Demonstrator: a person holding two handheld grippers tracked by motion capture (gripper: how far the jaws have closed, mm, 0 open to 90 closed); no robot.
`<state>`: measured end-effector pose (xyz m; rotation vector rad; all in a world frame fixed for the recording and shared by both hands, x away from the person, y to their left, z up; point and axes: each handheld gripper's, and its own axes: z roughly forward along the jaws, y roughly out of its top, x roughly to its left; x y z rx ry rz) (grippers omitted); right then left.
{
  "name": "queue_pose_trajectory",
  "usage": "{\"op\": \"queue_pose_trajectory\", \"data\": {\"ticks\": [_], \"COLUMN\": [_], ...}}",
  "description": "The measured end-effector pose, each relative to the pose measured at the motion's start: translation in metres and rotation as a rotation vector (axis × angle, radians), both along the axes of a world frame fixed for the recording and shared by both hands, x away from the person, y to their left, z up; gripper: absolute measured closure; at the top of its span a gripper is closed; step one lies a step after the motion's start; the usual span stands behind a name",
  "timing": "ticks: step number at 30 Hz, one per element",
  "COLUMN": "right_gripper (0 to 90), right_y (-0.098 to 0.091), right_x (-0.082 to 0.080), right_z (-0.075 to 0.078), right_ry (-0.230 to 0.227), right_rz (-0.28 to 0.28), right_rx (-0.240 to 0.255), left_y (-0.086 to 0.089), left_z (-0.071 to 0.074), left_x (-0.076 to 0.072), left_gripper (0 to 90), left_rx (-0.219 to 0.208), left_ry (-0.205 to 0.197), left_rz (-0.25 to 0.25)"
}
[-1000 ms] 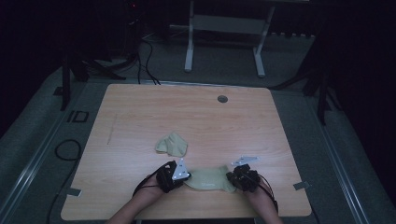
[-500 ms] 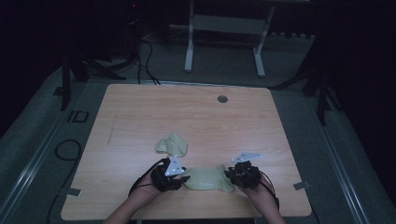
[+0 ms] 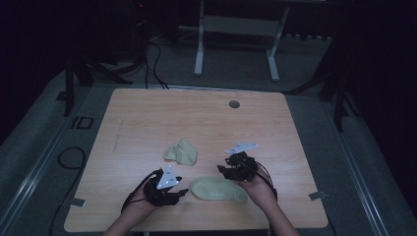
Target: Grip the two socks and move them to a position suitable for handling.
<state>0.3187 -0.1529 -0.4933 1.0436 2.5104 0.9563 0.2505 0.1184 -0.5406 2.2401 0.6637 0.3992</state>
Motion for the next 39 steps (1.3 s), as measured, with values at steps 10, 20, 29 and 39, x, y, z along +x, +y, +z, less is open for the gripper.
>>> {"op": "queue_pose_trajectory", "data": {"ticks": [10,20,29,39], "right_gripper": [56.9,53.9,47.0,52.3], "right_y": [0.057,0.116,0.162,0.178], "right_x": [0.035,0.062,0.084,0.093], "right_z": [-0.002,-0.014,-0.034,-0.052], "right_ry": [0.012,0.042,0.060,0.075], "right_rz": [0.046,0.084,0.092,0.072], "right_rx": [-0.018,-0.055,-0.124,-0.198], "left_y": [0.026,0.039,0.038,0.039], "left_z": [-0.010,-0.017,-0.017,-0.017], "left_x": [-0.006,-0.002,-0.003,-0.003], "left_gripper": [52.6,52.7,53.9,53.8], "left_rx": [-0.009,-0.024,-0.041,-0.045], "left_ry": [0.039,0.068,0.073,0.073], "left_rz": [0.053,0.090,0.072,0.073]}}
